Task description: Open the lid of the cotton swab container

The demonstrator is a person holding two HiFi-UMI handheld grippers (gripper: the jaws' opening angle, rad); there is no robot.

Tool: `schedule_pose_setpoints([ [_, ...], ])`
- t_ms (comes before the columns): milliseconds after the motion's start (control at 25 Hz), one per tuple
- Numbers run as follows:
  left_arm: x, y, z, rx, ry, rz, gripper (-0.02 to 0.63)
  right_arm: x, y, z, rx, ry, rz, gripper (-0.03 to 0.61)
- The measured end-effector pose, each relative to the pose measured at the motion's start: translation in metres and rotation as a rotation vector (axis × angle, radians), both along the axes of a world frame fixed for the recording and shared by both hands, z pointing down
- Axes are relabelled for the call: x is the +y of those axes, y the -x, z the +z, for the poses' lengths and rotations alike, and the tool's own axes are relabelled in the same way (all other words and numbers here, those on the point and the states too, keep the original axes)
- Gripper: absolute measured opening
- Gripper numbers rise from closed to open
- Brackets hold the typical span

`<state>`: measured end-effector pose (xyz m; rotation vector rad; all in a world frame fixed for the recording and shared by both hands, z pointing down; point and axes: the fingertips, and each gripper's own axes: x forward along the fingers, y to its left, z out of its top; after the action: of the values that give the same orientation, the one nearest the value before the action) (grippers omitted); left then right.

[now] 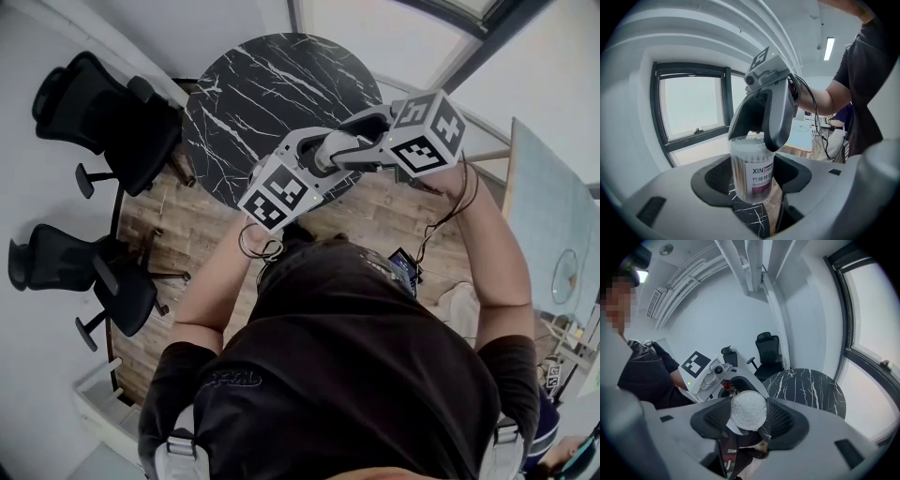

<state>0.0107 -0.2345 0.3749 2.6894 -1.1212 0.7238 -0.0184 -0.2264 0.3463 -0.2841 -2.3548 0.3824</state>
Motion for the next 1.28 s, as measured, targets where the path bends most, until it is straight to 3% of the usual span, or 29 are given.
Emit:
schedule_pose_setpoints([
  [600,0.000,-0.001,-0.003,0.059,-0.061,0.004,0.262,0.000,-0.001,-0.001,0.034,0.000,-0.021,0.250],
  [760,0.003,-0.002,-0.004,0.040,-0.100,0.017,0.250,0.003,-0.002,-0.006,0.022,0.069,-0.017,0.247],
  [1000,0.003,-0.007,-0.006,0.085,-0.095,0.022,0.252,0.001,-0.007,-0.008,0.030,0.101,-0.026,0.247],
  [1280,0.008,-0.013,-0.013,0.094,-0.126,0.041,0.252,0.004,-0.015,-0.018,-0.002,0.244,-0.041,0.249],
])
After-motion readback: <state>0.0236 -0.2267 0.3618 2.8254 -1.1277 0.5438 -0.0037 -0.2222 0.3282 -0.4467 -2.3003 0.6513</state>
